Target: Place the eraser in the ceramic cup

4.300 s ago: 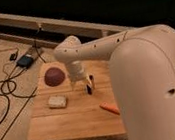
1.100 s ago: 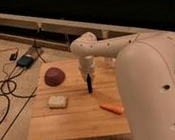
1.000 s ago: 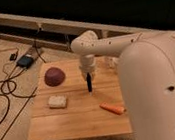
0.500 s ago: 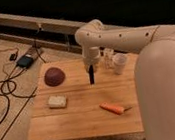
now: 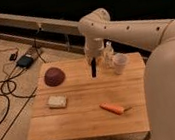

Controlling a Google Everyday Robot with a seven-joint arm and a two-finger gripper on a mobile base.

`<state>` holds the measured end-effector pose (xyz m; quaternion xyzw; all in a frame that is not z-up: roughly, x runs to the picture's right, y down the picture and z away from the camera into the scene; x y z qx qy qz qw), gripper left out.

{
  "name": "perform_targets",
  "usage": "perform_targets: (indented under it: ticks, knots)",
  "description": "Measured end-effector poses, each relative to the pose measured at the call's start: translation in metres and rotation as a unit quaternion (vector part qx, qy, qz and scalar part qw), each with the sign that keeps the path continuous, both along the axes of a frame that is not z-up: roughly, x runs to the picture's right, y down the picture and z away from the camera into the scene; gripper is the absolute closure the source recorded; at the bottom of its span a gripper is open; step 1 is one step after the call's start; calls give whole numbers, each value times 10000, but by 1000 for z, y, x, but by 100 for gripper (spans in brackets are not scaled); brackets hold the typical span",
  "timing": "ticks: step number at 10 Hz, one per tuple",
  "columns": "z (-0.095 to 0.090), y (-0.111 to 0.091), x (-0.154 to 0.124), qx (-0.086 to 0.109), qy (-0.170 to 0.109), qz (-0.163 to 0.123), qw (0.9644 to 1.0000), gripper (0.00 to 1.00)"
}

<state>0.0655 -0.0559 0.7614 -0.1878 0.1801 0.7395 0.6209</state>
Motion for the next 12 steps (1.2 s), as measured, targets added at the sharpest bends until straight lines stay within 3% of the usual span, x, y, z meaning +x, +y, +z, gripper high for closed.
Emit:
perform_targets:
  ticks: [5,9,12]
  knots:
    - [-1,-29,42,161,150,27,9998,100]
    - [11,-43,90,176,550,121,9983,100]
    - [18,-53,119,301,886,145,9955,100]
